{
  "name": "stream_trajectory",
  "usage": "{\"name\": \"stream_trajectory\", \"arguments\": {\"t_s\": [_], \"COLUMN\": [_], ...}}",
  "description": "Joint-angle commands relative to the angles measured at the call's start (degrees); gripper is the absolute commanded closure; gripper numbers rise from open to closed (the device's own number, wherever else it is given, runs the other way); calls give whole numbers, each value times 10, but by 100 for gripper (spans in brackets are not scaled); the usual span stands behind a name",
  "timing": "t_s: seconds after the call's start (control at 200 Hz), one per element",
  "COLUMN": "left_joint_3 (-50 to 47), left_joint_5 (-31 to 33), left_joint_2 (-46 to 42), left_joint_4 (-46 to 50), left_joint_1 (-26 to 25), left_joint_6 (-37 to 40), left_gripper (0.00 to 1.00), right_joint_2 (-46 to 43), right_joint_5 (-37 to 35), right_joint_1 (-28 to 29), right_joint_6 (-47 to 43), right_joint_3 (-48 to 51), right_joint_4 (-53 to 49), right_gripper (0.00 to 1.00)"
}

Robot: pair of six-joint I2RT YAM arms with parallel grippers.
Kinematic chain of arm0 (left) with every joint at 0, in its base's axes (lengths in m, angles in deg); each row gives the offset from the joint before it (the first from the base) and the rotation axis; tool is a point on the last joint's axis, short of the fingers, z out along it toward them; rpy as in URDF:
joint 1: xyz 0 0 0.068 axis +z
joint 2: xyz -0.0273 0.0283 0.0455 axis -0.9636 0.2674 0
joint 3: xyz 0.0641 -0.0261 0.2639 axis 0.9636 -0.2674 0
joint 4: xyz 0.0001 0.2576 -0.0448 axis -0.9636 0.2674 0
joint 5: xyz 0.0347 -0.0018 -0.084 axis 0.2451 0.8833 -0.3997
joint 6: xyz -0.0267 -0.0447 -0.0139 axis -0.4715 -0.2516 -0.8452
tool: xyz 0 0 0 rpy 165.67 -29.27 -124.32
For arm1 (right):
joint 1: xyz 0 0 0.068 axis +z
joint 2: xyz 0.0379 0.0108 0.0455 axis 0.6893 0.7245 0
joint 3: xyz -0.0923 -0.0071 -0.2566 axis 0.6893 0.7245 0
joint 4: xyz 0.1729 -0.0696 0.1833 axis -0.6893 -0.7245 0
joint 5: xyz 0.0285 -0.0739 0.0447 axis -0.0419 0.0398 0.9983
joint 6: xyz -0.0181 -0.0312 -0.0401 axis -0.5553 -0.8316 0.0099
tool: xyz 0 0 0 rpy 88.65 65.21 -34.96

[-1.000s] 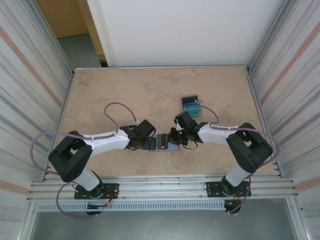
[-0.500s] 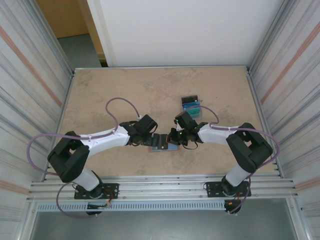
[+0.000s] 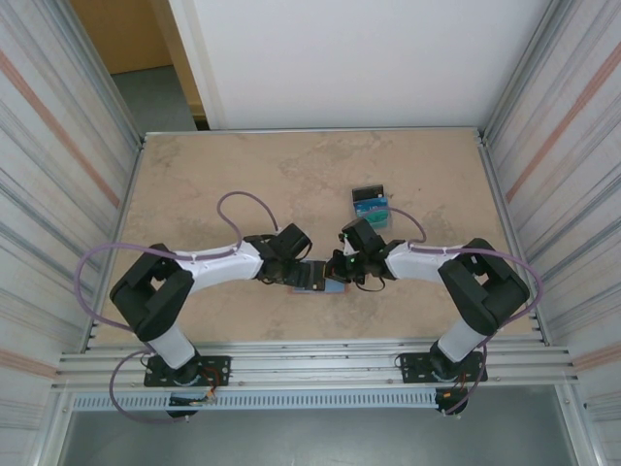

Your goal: Take the credit cards out of the card holder

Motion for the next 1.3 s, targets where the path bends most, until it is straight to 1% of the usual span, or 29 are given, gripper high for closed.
{"name": "stream_trajectory", "arguments": {"t_s": [0.0, 0.105, 0.256, 0.656, 0.767, 0.827, 0.982, 1.158, 1.293], "left_joint_3": [6, 7, 6, 8, 9, 7, 1, -8, -6], "left_joint_5": [-3, -4, -5, -14, -14, -13, -7, -3, 5], "left_joint_2": [22, 25, 29, 35, 36, 36, 31, 17, 12], "left_joint_4": [14, 18, 22, 21, 21, 22, 27, 27, 30], "left_joint_1": [-2, -2, -2, -2, -1, -2, 4, 17, 24], "left_joint_6": [15, 19, 20, 21, 21, 21, 22, 29, 36], "left_gripper": [14, 14, 14, 16, 16, 16, 16, 16, 16], "right_joint_2": [-4, -4, -1, 29, 38, 39, 29, 2, -26], "right_joint_5": [33, 51, 66, 90, 94, 93, 90, 74, 54], "right_joint_1": [-6, -9, -10, -11, -12, -12, -17, -28, -34], "right_joint_6": [-1, 6, 13, 29, 32, 33, 31, 11, -12], "right_joint_3": [15, 28, 41, 53, 53, 52, 54, 56, 51], "right_joint_4": [45, 85, 128, 202, 212, 212, 200, 153, 100], "right_gripper": [88, 83, 80, 81, 84, 88, 92, 100, 100]}}
